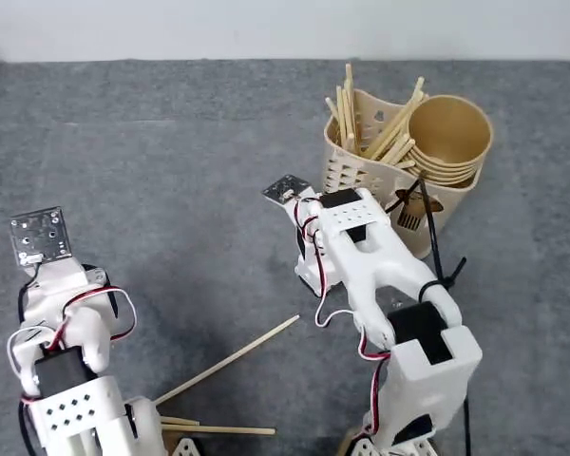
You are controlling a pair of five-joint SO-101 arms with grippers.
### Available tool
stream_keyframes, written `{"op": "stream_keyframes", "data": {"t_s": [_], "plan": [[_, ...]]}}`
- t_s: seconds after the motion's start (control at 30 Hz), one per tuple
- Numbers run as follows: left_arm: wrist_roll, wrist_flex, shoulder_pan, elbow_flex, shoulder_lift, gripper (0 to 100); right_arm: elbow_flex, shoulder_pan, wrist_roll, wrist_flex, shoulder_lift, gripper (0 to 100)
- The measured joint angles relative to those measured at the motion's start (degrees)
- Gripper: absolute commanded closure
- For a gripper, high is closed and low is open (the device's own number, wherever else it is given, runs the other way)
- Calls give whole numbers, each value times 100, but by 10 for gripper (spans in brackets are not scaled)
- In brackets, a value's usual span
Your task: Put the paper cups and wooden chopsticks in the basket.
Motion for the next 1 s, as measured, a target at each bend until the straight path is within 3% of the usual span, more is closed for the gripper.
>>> {"op": "stream_keyframes", "data": {"t_s": [0.17,0.53,0.9,1.0], "plan": [[0,0,0,0,0,985,0,0,18,62,-114,815],[0,0,0,0,0,985,0,193,1371,220,-519,816],[0,0,9,0,0,985,-35,422,1626,211,70,816],[0,0,0,0,0,985,-149,369,1618,246,193,864]]}}
